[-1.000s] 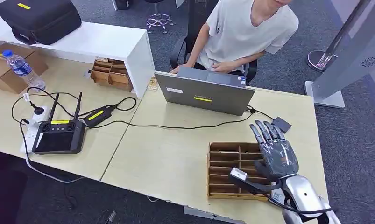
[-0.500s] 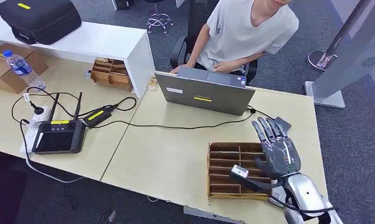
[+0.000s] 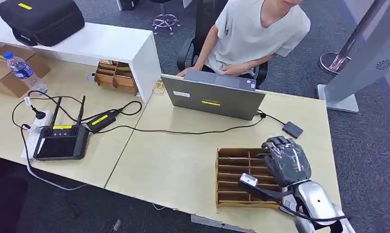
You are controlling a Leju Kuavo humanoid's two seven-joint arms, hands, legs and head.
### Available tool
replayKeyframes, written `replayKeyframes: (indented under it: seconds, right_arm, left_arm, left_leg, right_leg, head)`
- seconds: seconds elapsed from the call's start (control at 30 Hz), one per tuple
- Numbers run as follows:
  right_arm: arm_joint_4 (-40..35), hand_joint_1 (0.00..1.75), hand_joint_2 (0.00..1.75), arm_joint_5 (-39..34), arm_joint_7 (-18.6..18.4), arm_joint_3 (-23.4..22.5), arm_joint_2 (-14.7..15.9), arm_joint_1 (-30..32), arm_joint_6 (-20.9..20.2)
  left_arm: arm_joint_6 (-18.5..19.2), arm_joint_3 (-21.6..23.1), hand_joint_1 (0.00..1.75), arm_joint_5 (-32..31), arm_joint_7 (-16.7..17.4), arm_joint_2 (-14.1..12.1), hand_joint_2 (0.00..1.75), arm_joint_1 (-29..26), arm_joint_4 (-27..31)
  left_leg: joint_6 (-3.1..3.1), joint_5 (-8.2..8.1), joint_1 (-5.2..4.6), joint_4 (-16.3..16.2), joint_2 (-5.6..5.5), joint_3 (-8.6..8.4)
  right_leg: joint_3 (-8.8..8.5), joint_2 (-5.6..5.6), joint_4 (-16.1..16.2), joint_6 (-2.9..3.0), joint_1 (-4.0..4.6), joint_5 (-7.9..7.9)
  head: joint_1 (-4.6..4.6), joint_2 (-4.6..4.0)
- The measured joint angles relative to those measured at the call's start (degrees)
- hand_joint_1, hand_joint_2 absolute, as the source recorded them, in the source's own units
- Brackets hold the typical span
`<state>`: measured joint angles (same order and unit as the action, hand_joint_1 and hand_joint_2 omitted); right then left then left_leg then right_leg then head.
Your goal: Pass the card to the sensor for recognition and then transmit it.
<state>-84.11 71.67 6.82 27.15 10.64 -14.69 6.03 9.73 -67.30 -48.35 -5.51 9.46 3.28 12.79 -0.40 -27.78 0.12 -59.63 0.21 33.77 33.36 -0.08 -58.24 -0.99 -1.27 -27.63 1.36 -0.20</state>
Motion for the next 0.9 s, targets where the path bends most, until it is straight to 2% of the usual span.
replayKeyframes:
  seconds: [0.67,0.9]
  right_arm:
    - [-0.2,1.75,1.75,-1.6,0.7,-0.6,0.0,0.1,0.1]
    - [-2.8,1.75,1.75,-1.4,1.0,-0.9,0.0,0.9,2.4]
  left_arm:
    - [0.0,-0.3,0.0,0.0,0.0,0.0,1.75,0.0,0.0]
    - [-0.3,-0.5,0.0,-0.1,0.0,0.0,1.75,0.0,0.0]
  left_leg:
    - [0.0,0.0,0.0,0.0,0.0,0.0]
    - [0.0,0.0,0.0,0.0,0.0,0.0]
  right_leg:
    - [0.01,0.01,0.0,0.0,0.0,0.0]
    - [0.01,0.0,0.0,0.0,0.0,0.0]
  head:
    - [0.0,0.0]
    - [0.0,0.0]
